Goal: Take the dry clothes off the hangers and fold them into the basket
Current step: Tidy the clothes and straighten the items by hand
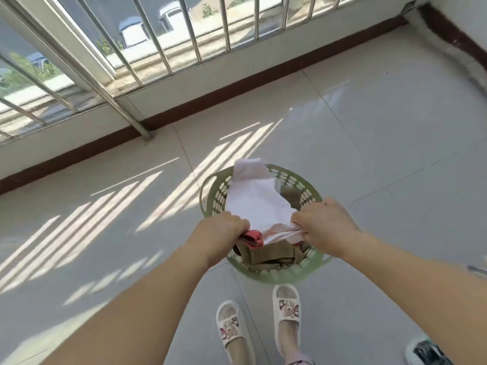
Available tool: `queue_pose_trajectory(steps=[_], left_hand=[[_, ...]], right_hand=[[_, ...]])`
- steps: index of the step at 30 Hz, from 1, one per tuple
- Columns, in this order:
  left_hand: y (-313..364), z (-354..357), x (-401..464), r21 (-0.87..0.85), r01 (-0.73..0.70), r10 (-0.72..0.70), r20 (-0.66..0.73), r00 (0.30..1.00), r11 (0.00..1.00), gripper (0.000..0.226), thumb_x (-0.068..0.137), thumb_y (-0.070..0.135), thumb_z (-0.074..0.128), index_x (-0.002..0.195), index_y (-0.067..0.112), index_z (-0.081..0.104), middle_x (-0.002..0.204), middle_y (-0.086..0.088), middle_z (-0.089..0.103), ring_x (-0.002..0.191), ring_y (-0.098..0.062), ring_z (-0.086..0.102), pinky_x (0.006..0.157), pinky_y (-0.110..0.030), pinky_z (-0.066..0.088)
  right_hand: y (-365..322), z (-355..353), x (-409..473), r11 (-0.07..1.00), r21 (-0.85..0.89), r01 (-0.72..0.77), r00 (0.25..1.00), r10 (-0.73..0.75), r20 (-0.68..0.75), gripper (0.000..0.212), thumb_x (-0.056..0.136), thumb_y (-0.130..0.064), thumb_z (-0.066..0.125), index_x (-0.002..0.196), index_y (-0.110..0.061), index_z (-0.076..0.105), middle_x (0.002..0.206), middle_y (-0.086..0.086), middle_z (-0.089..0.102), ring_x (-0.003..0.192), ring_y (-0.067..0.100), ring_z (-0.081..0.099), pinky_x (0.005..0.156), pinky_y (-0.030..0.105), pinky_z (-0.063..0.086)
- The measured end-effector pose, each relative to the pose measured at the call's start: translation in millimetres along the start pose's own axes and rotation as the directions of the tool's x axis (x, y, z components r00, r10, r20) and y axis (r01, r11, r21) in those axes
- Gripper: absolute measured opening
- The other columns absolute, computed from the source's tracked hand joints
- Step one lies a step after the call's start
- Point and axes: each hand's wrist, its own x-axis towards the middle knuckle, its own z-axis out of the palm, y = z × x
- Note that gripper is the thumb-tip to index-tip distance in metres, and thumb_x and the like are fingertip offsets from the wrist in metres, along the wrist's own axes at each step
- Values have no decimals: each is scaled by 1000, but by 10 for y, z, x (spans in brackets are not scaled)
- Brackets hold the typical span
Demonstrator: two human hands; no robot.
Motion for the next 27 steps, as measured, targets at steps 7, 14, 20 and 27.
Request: queue_pose_trajectory(steps=[7, 14, 20, 27], left_hand=[[-17, 926, 264, -87, 32, -1, 341, 940, 996, 36, 87, -4, 38, 109, 19, 53, 101, -7, 57, 88, -25, 49, 68, -36, 41], [-402, 823, 945, -149, 102, -57, 284, 957, 984, 35, 88, -2, 39, 111, 17, 56, 100, -5, 58, 86, -22, 49, 71, -31, 39], [-825, 627, 1819, -105, 215, -215, 10, 976, 971, 47, 84, -4, 38, 123, 19, 52, 111, -11, 58, 100, -31, 53, 72, -35, 41], [-764, 1030, 2081, -160, 293, -291, 38, 956, 943, 69, 81, -9, 41, 142, 22, 29, 137, -11, 44, 123, -33, 44, 95, -46, 44]], right_hand=[[-140, 1056, 272, 998, 9, 56, 943, -55, 329, 31, 87, -5, 42, 64, -22, 30, 64, -6, 37, 77, 22, 43, 75, 35, 26], [212, 976, 968, 967, 234, -100, 934, 10, 357, 26, 84, -6, 45, 64, -22, 41, 68, -4, 45, 76, 21, 48, 55, 28, 30], [647, 873, 1831, 908, 343, -242, 969, 246, 33, 28, 89, -12, 47, 110, -26, 60, 111, 4, 62, 99, 28, 55, 80, 33, 47], [620, 1170, 2080, 857, 414, -306, 946, 324, 29, 50, 92, -7, 44, 137, -26, 43, 136, 6, 50, 121, 29, 48, 93, 36, 45]])
